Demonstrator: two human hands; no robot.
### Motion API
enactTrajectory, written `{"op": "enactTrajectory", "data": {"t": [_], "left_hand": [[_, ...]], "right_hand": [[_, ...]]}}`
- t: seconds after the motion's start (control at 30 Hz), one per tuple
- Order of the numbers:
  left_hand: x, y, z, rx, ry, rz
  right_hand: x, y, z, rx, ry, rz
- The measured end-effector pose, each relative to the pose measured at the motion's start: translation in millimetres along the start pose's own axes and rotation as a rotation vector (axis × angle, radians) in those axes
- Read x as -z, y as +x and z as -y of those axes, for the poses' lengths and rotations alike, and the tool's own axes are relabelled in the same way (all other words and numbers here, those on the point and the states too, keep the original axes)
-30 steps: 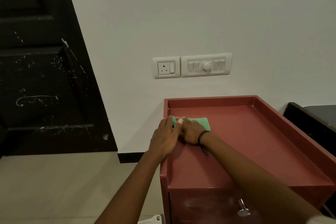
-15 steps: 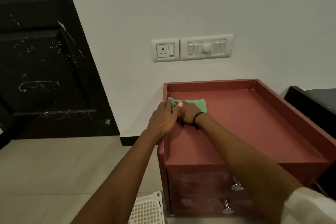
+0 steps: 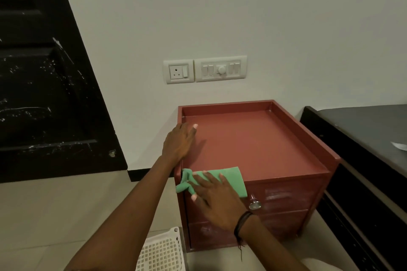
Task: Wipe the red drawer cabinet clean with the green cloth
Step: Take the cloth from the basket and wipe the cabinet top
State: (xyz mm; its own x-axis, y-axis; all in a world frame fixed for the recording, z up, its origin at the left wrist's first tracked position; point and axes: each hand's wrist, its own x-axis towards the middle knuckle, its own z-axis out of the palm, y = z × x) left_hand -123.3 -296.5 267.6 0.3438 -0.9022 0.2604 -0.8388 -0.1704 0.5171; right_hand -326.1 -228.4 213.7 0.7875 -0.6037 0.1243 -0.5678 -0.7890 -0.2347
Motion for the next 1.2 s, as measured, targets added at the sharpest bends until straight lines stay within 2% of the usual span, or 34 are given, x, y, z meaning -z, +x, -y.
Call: {"op": "enactTrajectory", "data": {"t": [0.2,0.37,0.6,0.87,1.03,1.2], "left_hand": [[-0.9,-5.7,-1.1,-0.097,0.167,0.078],[-3.2,-3.7,1.8,-0.098,0.162,0.082],[-10.1,0.3,5.4,-0.064,0.116,0.074],[-16.2,10.0,18.1,-0.062,0.191,0.045],[-13.7,8.4,12.5,-0.042,0.189,0.071],[-9.9,8.1,6.8,-0.124,0.343,0.126]], "right_hand": [[11.8,-1.8,-12.3,0.071,-0.037,-0.011],[26.1,18.7,-66.4,-0.022,0.013,-0.002],[54.8,120.0,-162.5,-0.169,0.006,0.093],[62.9,238.6,-220.9,-0.207,0.004,0.115],[57.8,221.8,-215.4,-0.15,-0.107,0.173],[52.8,125.1,-185.4,-0.009,-0.069,0.134]]}}
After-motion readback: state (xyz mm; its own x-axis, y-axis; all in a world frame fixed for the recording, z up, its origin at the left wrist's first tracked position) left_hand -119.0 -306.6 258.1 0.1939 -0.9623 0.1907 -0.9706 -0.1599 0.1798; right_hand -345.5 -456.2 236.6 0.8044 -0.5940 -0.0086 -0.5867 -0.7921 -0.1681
